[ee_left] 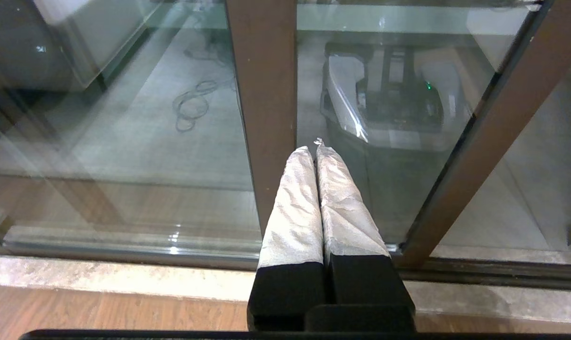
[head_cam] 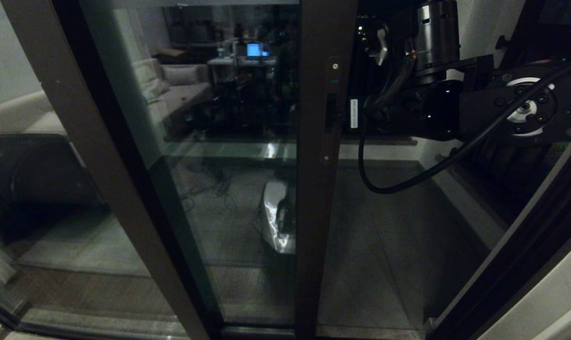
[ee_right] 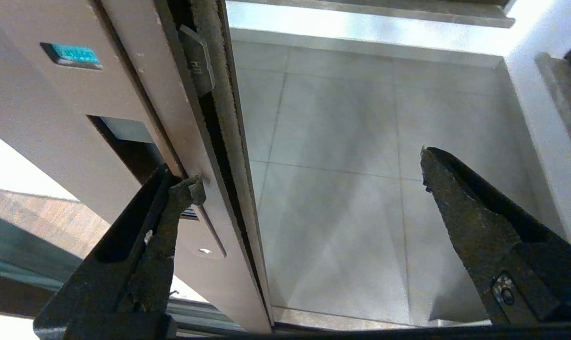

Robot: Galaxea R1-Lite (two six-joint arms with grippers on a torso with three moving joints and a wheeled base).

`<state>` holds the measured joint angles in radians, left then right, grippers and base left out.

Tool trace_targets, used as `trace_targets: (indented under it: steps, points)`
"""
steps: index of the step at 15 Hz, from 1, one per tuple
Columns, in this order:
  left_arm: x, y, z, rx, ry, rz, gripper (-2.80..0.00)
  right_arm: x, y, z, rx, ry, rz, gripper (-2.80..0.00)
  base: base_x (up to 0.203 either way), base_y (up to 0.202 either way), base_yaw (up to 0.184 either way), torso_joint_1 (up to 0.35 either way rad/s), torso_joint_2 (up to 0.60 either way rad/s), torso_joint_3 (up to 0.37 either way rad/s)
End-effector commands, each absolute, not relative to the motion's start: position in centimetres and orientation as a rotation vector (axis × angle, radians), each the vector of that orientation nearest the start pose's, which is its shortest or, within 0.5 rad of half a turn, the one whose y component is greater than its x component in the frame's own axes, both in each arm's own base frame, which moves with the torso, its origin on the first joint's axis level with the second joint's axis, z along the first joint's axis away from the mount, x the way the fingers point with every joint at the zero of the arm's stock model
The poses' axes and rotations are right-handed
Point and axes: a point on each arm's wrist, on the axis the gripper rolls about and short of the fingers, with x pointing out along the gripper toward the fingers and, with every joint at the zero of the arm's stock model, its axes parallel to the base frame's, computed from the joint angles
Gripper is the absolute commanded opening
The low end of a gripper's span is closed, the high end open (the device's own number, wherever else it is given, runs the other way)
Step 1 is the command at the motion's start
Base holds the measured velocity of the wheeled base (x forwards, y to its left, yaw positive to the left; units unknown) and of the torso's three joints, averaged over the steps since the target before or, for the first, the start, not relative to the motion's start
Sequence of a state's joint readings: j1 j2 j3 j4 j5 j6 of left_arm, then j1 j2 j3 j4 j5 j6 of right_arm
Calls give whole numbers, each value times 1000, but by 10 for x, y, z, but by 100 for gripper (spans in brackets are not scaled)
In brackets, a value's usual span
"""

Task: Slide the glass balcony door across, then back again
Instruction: Close the slid door

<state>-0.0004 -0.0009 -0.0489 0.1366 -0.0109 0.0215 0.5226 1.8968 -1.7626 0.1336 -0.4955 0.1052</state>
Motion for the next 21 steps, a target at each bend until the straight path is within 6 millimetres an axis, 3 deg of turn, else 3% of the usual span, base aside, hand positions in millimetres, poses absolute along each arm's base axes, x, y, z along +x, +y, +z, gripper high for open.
trace_targets:
  steps: [1,21]
  points:
    - [-27,0,75,21,86,-13,-280,333,173,310,-23,233,-1,0,0,0,0,0,0,0]
    - [-27,0,75,21,86,-12,-280,318,129,310,-51,225,-82,0,0,0,0,0,0,0]
